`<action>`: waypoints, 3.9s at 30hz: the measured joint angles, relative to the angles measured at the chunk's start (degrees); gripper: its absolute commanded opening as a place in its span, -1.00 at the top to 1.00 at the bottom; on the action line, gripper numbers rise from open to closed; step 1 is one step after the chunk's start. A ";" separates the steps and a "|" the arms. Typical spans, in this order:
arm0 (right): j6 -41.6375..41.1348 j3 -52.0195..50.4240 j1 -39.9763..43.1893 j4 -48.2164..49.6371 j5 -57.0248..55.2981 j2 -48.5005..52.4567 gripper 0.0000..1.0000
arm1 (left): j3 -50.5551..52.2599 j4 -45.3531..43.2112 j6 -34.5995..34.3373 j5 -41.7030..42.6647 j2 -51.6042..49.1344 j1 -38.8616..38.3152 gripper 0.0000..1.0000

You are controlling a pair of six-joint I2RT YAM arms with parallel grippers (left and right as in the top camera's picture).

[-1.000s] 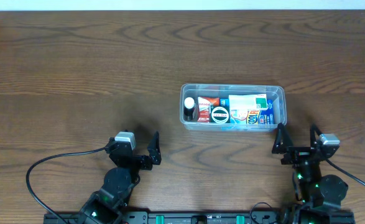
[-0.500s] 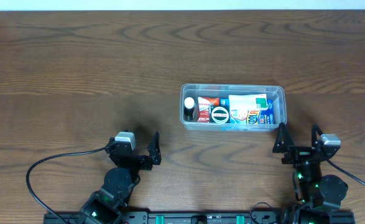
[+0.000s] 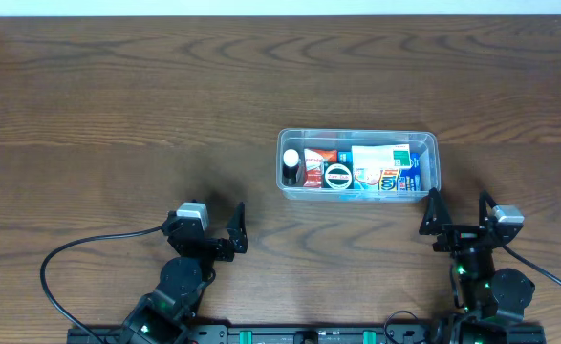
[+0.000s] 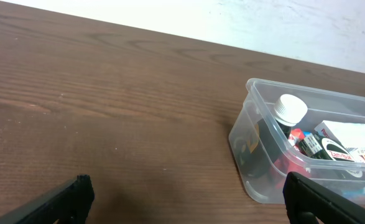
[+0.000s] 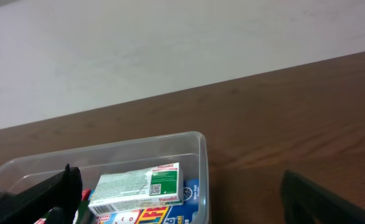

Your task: Pack container

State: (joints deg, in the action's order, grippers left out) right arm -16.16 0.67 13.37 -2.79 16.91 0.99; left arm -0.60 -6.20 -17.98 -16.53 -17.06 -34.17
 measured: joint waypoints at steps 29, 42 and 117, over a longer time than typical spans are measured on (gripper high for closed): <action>0.00 -0.04 0.00 0.04 -0.20 0.00 -0.98 | -0.63 6.45 0.02 -0.02 16.44 22.67 -0.96; 0.02 -0.04 0.00 0.04 -0.20 0.00 -0.99 | -0.63 6.45 0.02 -0.15 16.44 28.04 -0.96; 0.00 -0.04 -15.98 0.04 -0.42 0.02 -0.99 | -0.63 6.47 0.02 -0.15 16.44 28.09 -0.96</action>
State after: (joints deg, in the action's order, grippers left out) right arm -16.16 0.62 -2.61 -2.74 16.49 1.02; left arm -1.23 0.27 -17.96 -16.69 -0.62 -6.09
